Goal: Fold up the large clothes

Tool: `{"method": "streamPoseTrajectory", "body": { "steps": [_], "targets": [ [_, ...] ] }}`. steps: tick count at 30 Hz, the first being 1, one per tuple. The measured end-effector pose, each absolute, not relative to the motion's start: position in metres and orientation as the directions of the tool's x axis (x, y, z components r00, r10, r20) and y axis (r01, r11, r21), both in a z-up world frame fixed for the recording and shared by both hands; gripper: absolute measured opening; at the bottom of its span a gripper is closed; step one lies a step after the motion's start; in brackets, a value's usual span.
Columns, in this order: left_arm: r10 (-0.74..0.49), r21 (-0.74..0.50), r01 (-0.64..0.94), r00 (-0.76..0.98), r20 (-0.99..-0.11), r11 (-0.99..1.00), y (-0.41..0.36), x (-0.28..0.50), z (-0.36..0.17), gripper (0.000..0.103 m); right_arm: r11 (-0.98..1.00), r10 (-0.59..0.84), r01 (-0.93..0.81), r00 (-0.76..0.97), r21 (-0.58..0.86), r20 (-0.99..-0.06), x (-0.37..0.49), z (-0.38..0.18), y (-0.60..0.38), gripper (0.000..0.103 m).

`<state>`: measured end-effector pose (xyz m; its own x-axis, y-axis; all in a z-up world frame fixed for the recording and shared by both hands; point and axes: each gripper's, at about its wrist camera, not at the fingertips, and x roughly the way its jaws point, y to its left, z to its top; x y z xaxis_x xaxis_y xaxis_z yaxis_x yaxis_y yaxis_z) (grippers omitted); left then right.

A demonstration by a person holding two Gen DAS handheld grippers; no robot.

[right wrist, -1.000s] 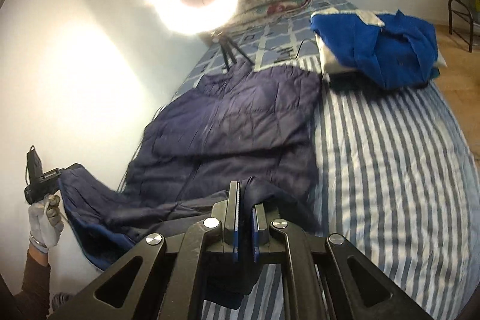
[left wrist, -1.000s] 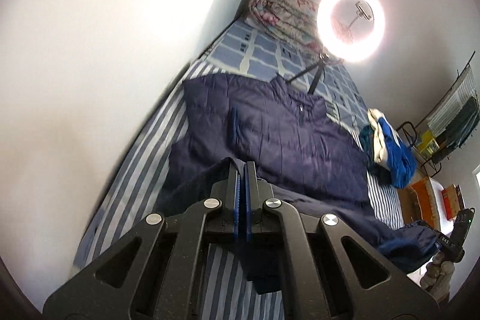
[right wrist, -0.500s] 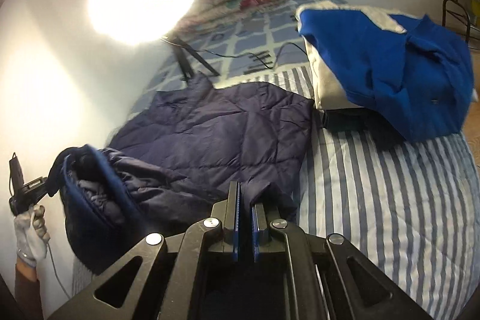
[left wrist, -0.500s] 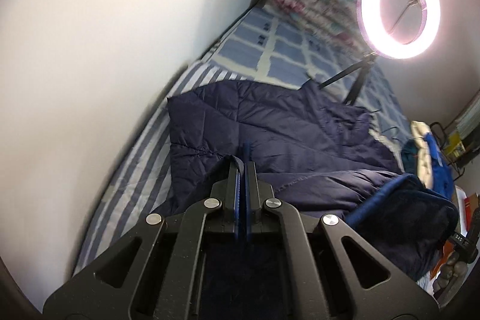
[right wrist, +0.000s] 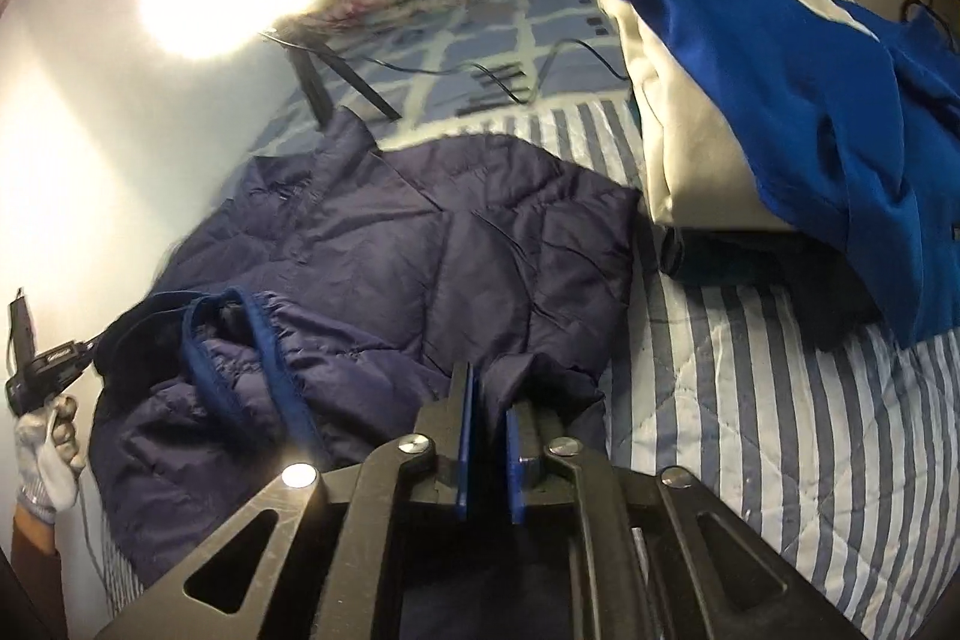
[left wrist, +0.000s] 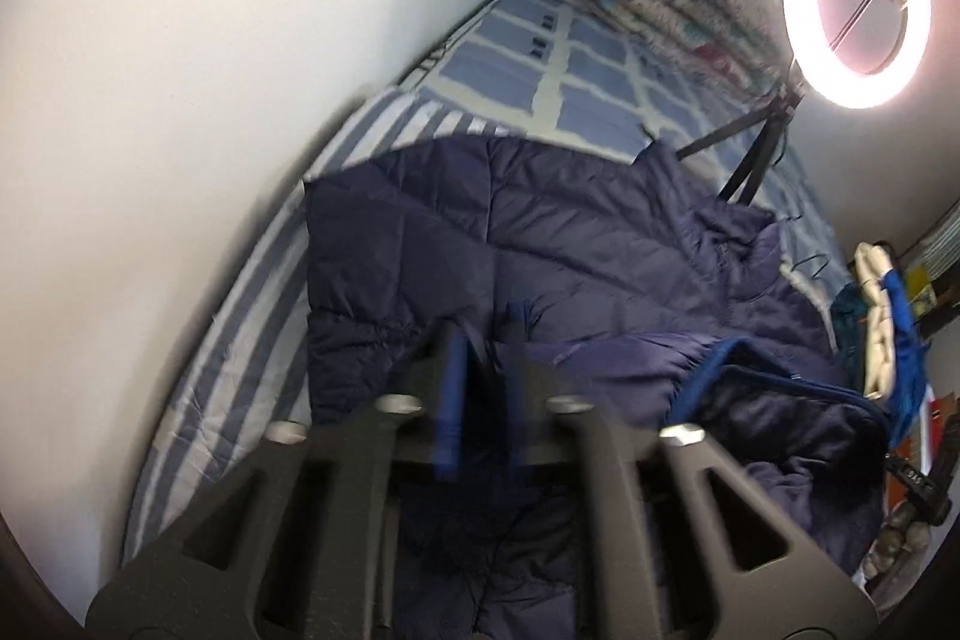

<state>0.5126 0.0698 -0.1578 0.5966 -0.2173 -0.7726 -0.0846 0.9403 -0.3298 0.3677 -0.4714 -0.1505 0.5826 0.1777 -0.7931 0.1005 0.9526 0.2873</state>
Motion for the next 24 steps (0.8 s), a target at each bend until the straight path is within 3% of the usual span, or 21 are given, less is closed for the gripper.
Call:
{"method": "streamPoseTrajectory", "body": {
  "steps": [2, 3, 5, 12, 16, 21, 22, 23, 24],
  "targets": [
    [-0.219, -0.349, -0.077, 0.649, -0.729, 0.934, 0.082, 0.507, -0.140, 0.056, 0.953, 0.168, 0.094, 0.629, 0.288, -0.759, 0.360, -0.140, -0.480, 0.036],
    [-0.222, -0.357, -0.072, 0.666, -0.712, 0.931, 0.088, 0.505, -0.133, 0.057, 0.953, 0.161, 0.092, 0.651, 0.287, -0.742, 0.355, -0.136, -0.483, 0.049],
    [-0.228, -0.361, -0.055, 0.685, -0.692, 0.931, 0.100, 0.503, -0.124, 0.057, 0.953, 0.162, 0.076, 0.694, 0.295, -0.702, 0.344, -0.128, -0.494, 0.060],
    [-0.238, -0.278, 0.004, 0.531, -0.813, 0.961, 0.089, 0.521, -0.172, 0.057, 0.960, 0.176, 0.052, 0.656, 0.276, -0.734, 0.347, -0.146, -0.501, 0.060],
    [-0.237, -0.276, -0.005, 0.497, -0.834, 0.961, 0.077, 0.530, -0.196, 0.057, 0.963, 0.180, 0.044, 0.635, 0.267, -0.752, 0.364, -0.158, -0.494, 0.060],
    [-0.168, -0.177, 0.026, 0.480, -0.861, 0.984, 0.055, 0.537, -0.208, 0.057, 0.975, 0.168, 0.024, 0.577, 0.222, -0.799, 0.386, -0.170, -0.486, 0.060],
    [-0.156, -0.160, 0.032, 0.478, -0.864, 0.987, 0.052, 0.538, -0.210, 0.054, 0.977, 0.162, 0.021, 0.560, 0.210, -0.813, 0.391, -0.174, -0.484, 0.059],
    [-0.134, -0.130, 0.042, 0.476, -0.869, 0.991, 0.047, 0.538, -0.213, 0.044, 0.980, 0.155, 0.023, 0.537, 0.198, -0.829, 0.395, -0.179, -0.482, 0.057],
    [-0.124, -0.114, 0.050, 0.475, -0.871, 0.992, 0.043, 0.539, -0.215, 0.030, 0.980, 0.155, 0.025, 0.524, 0.197, -0.837, 0.397, -0.183, -0.482, 0.049]
  ]
}}
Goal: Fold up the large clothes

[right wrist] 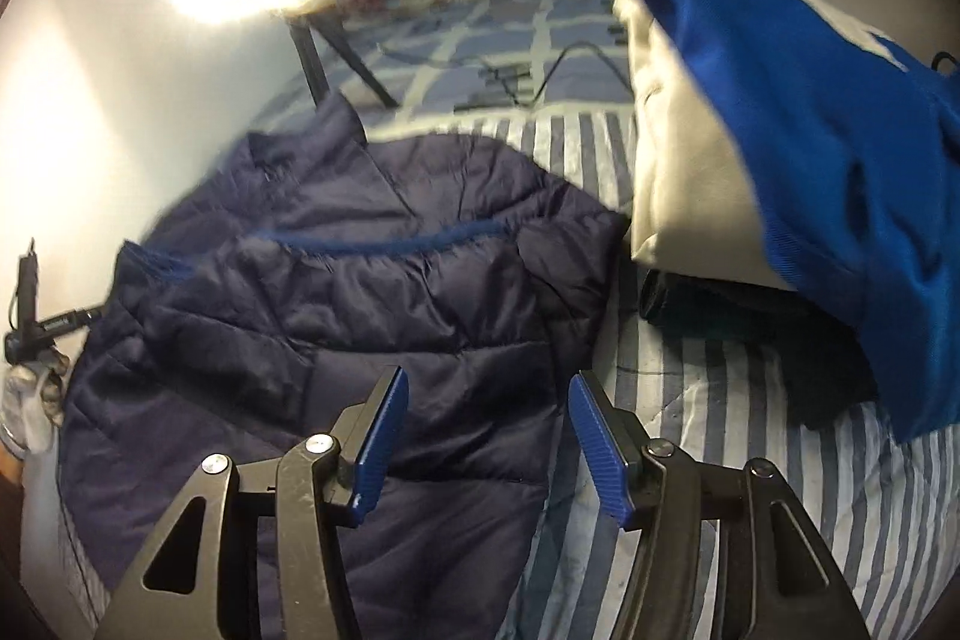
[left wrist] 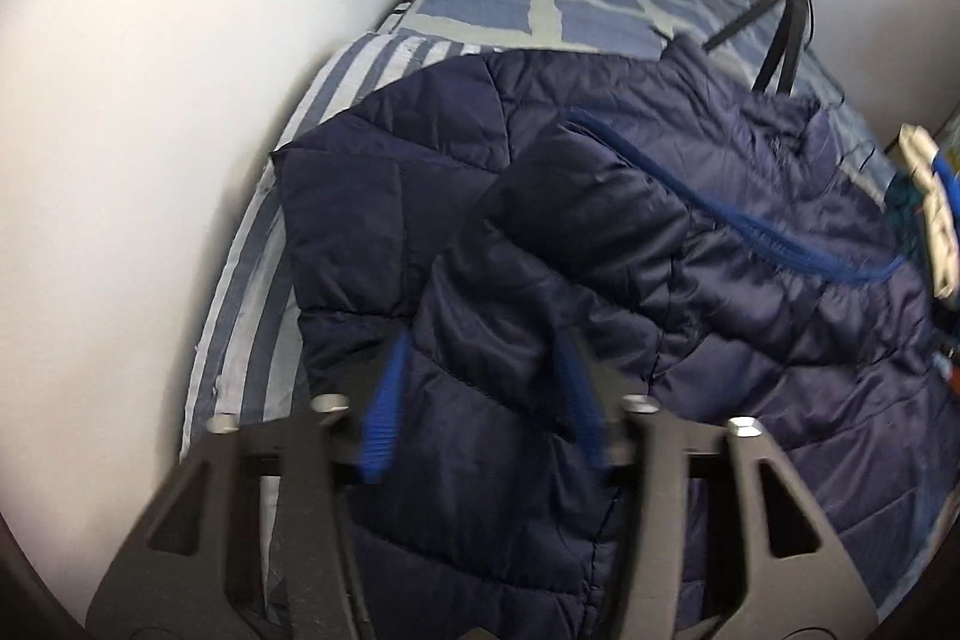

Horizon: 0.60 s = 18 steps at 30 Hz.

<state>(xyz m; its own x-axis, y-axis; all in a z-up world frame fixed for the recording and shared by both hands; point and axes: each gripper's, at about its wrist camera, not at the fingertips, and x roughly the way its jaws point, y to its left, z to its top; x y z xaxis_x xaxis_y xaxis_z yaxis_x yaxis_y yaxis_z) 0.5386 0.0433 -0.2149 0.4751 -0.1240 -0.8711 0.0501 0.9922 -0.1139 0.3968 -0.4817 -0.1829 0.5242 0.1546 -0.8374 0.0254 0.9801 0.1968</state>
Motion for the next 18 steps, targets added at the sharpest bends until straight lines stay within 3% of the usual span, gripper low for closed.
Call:
{"method": "streamPoseTrajectory", "body": {
  "steps": [1, 2, 3, 5, 9, 18],
  "targets": [
    [-0.107, -0.090, 0.058, 0.479, -0.872, 0.994, 0.039, 0.539, -0.216, 0.025, 0.977, 0.170, 0.023, 0.511, 0.211, -0.842, 0.399, -0.187, -0.481, 0.043],
    [-0.089, -0.069, 0.061, 0.485, -0.870, 0.996, 0.036, 0.539, -0.217, 0.011, 0.975, 0.182, 0.020, 0.502, 0.222, -0.846, 0.400, -0.190, -0.480, 0.031],
    [-0.074, -0.050, 0.061, 0.489, -0.869, 0.997, 0.035, 0.539, -0.217, 0.004, 0.975, 0.182, 0.016, 0.501, 0.220, -0.846, 0.400, -0.192, -0.479, 0.018],
    [-0.067, -0.040, 0.065, 0.496, -0.866, 0.997, 0.033, 0.538, -0.217, 0.003, 0.981, 0.170, -0.008, 0.510, 0.193, -0.843, 0.399, -0.191, -0.472, 0.006],
    [-0.038, 0.013, 0.090, 0.545, -0.838, 0.996, 0.029, 0.528, -0.204, 0.001, 0.995, 0.088, -0.014, 0.543, 0.096, -0.835, 0.389, -0.176, -0.460, 0.002],
    [-0.073, -0.015, 0.094, 0.654, -0.753, 0.995, 0.034, 0.545, -0.140, 0.000, 0.995, -0.091, 0.032, 0.693, -0.096, -0.716, 0.383, -0.116, -0.453, 0.000]
  ]
}}
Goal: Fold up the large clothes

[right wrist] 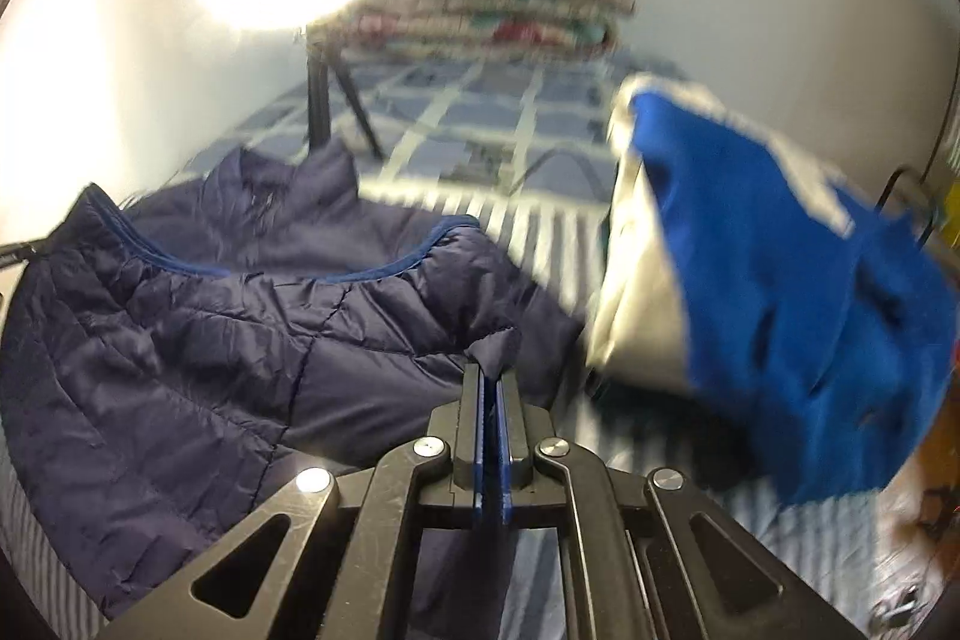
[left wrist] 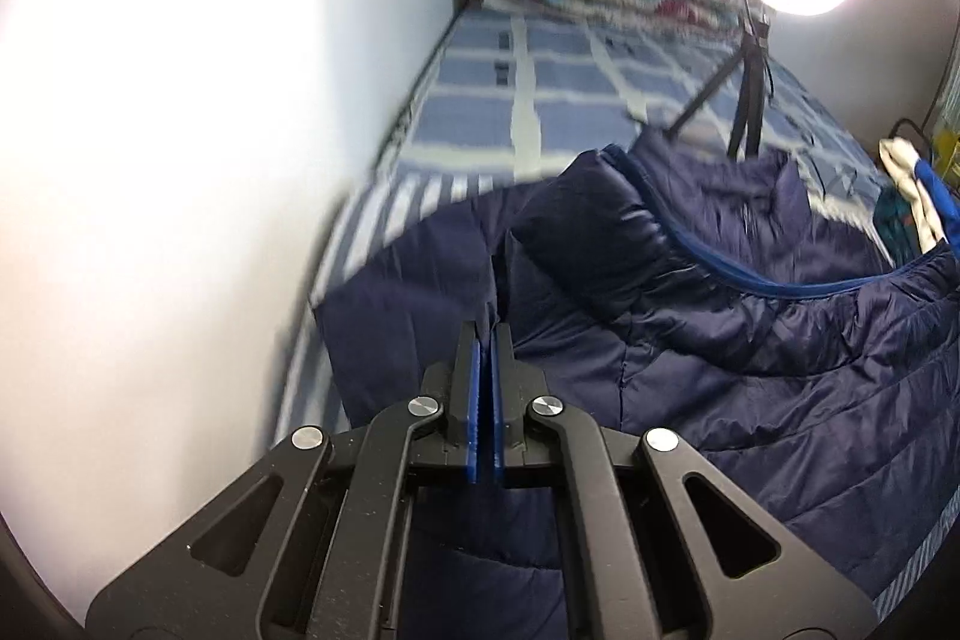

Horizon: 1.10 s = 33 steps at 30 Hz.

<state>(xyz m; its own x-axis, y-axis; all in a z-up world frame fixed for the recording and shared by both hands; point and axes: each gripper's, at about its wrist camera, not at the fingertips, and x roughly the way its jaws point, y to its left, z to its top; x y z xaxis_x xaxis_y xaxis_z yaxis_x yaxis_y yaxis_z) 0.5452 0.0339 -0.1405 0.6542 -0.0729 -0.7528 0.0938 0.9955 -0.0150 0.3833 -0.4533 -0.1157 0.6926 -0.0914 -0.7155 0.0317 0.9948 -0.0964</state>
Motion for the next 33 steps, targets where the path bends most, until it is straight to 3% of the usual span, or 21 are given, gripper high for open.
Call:
{"method": "streamPoseTrajectory", "body": {
  "steps": [5, 9, 19, 22, 23, 24, 25, 26, 31, 33],
  "targets": [
    [-0.065, -0.035, 0.057, 0.685, -0.726, 0.998, 0.028, 0.582, -0.130, 0.000, 0.978, -0.196, 0.093, 0.725, -0.187, -0.660, 0.415, -0.104, -0.448, 0.000],
    [-0.048, -0.083, -0.021, 0.662, -0.748, 0.996, 0.025, 0.621, -0.153, 0.000, 0.958, -0.271, 0.134, 0.708, -0.253, -0.653, 0.451, -0.120, -0.445, 0.000],
    [0.068, 0.025, -0.080, 0.593, -0.802, 0.996, 0.015, 0.653, -0.229, 0.000, 0.893, -0.396, 0.088, 0.621, -0.442, -0.676, 0.490, -0.201, -0.430, 0.000],
    [0.094, 0.047, -0.095, 0.592, -0.800, 0.994, 0.014, 0.652, -0.232, 0.008, 0.875, -0.424, 0.074, 0.596, -0.479, -0.682, 0.493, -0.214, -0.428, 0.001],
    [0.117, 0.065, -0.109, 0.592, -0.797, 0.992, 0.013, 0.652, -0.229, 0.020, 0.875, -0.425, 0.077, 0.596, -0.479, -0.681, 0.493, -0.211, -0.427, 0.002],
    [0.128, 0.071, -0.119, 0.593, -0.795, 0.990, 0.012, 0.650, -0.226, 0.038, 0.876, -0.426, 0.081, 0.596, -0.476, -0.681, 0.490, -0.209, -0.428, 0.009],
    [0.120, 0.059, -0.120, 0.610, -0.783, 0.991, 0.012, 0.644, -0.219, 0.043, 0.878, -0.427, 0.093, 0.595, -0.469, -0.681, 0.488, -0.204, -0.430, 0.016],
    [0.108, 0.047, -0.114, 0.632, -0.767, 0.992, 0.010, 0.637, -0.211, 0.044, 0.891, -0.408, 0.100, 0.607, -0.443, -0.682, 0.483, -0.195, -0.433, 0.023],
    [-0.053, -0.022, 0.054, 0.665, -0.745, 0.998, -0.029, 0.586, -0.174, 0.044, 0.967, -0.252, 0.141, 0.679, -0.214, -0.689, 0.425, -0.150, -0.447, 0.033],
    [-0.101, -0.030, 0.117, 0.663, -0.742, 0.993, -0.052, 0.564, -0.166, 0.044, 0.979, -0.204, 0.164, 0.696, -0.124, -0.689, 0.395, -0.139, -0.454, 0.044]
  ]
}}
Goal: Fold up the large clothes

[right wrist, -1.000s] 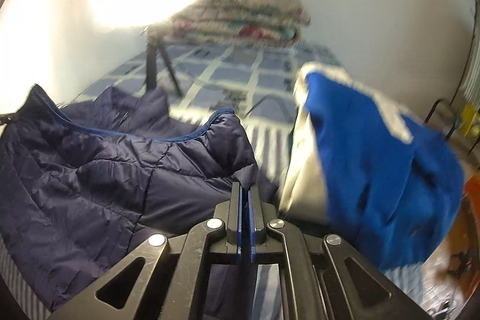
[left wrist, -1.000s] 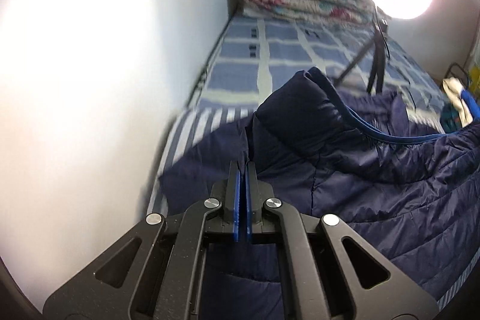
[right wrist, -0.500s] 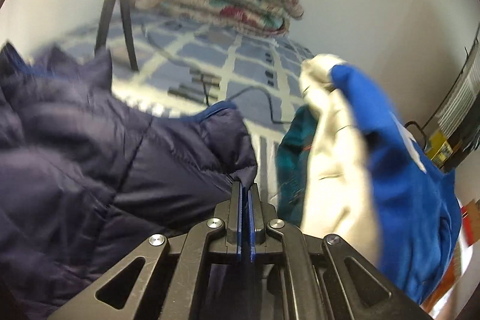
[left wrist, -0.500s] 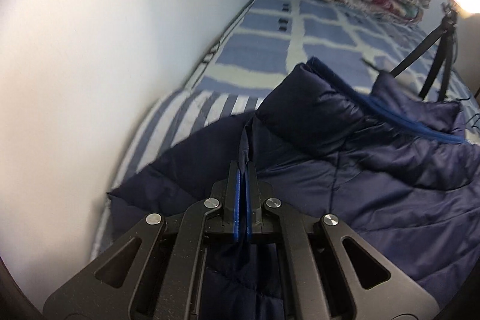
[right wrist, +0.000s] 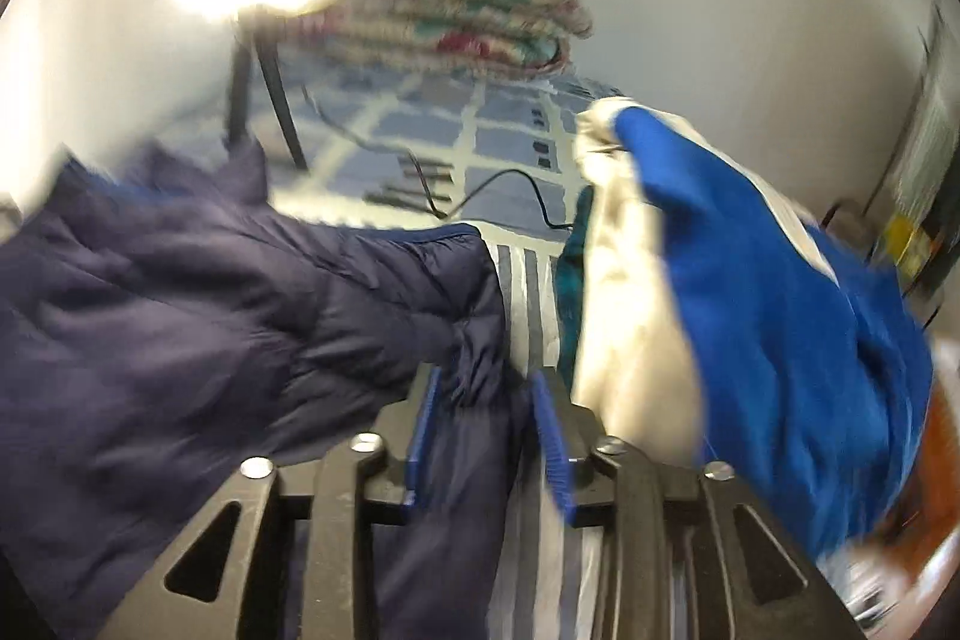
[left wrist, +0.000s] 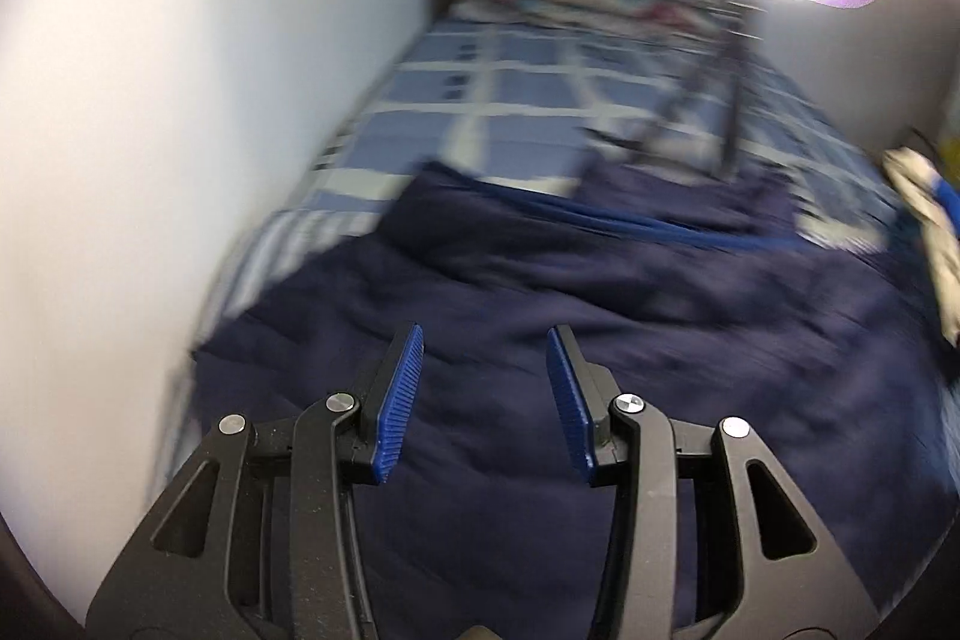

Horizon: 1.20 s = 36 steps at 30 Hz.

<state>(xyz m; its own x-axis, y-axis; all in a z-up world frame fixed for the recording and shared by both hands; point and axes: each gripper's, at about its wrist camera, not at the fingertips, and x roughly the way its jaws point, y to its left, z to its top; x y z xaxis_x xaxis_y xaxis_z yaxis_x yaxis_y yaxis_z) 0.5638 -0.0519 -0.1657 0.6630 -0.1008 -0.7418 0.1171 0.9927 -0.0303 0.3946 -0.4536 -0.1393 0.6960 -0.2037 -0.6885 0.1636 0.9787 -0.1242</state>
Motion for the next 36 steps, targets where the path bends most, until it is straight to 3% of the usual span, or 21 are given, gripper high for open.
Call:
{"method": "streamPoseTrajectory", "body": {
  "steps": [7, 9, 14, 17, 19, 22, 23, 26, 29, 31, 32, 36],
  "targets": [
    [-0.193, -0.003, 0.285, 0.643, -0.741, 0.959, -0.143, 0.525, -0.161, 0.044, 0.968, -0.111, 0.244, 0.604, 0.051, -0.790, 0.295, -0.155, -0.462, 0.047],
    [-0.217, -0.031, 0.301, 0.609, -0.763, 0.953, -0.158, 0.526, -0.170, 0.044, 0.962, -0.019, 0.231, 0.582, 0.144, -0.813, 0.279, -0.168, -0.467, 0.047],
    [-0.155, 0.049, 0.319, 0.584, -0.797, 0.947, -0.183, 0.518, -0.204, 0.044, 0.922, 0.182, 0.196, 0.543, 0.335, -0.820, 0.256, -0.195, -0.477, 0.046],
    [-0.124, 0.094, 0.325, 0.590, -0.798, 0.941, -0.189, 0.512, -0.229, 0.044, 0.945, 0.209, 0.112, 0.516, 0.307, -0.830, 0.261, -0.199, -0.462, 0.009],
    [-0.124, 0.108, 0.323, 0.619, -0.776, 0.940, -0.190, 0.506, -0.237, 0.045, 0.982, 0.106, 0.080, 0.505, 0.168, -0.856, 0.264, -0.199, -0.449, 0.005],
    [-0.156, 0.054, 0.324, 0.588, -0.794, 0.945, -0.183, 0.511, -0.227, 0.045, 0.986, 0.077, 0.090, 0.500, 0.141, -0.863, 0.260, -0.192, -0.447, 0.004],
    [-0.174, 0.017, 0.307, 0.583, -0.793, 0.952, -0.177, 0.513, -0.222, 0.045, 0.987, 0.056, 0.097, 0.521, 0.125, -0.852, 0.256, -0.184, -0.447, 0.007],
    [-0.206, -0.050, 0.262, 0.611, -0.765, 0.964, -0.161, 0.519, -0.205, 0.045, 0.972, 0.101, 0.118, 0.566, 0.202, -0.818, 0.234, -0.168, -0.452, 0.034],
    [-0.204, -0.085, 0.215, 0.628, -0.751, 0.973, -0.158, 0.533, -0.196, 0.045, 0.924, 0.233, 0.131, 0.552, 0.360, -0.800, 0.221, -0.170, -0.450, 0.034],
    [-0.197, -0.097, 0.192, 0.622, -0.758, 0.977, -0.164, 0.547, -0.197, 0.045, 0.884, 0.304, 0.150, 0.534, 0.442, -0.789, 0.220, -0.181, -0.446, 0.039],
    [-0.188, -0.088, 0.188, 0.621, -0.761, 0.978, -0.168, 0.553, -0.200, 0.045, 0.861, 0.335, 0.163, 0.530, 0.481, -0.779, 0.221, -0.188, -0.443, 0.047],
    [-0.106, 0.001, 0.177, 0.593, -0.798, 0.984, -0.187, 0.573, -0.224, 0.045, 0.807, 0.330, 0.254, 0.554, 0.533, -0.764, 0.222, -0.211, -0.433, 0.058]
  ]
}}
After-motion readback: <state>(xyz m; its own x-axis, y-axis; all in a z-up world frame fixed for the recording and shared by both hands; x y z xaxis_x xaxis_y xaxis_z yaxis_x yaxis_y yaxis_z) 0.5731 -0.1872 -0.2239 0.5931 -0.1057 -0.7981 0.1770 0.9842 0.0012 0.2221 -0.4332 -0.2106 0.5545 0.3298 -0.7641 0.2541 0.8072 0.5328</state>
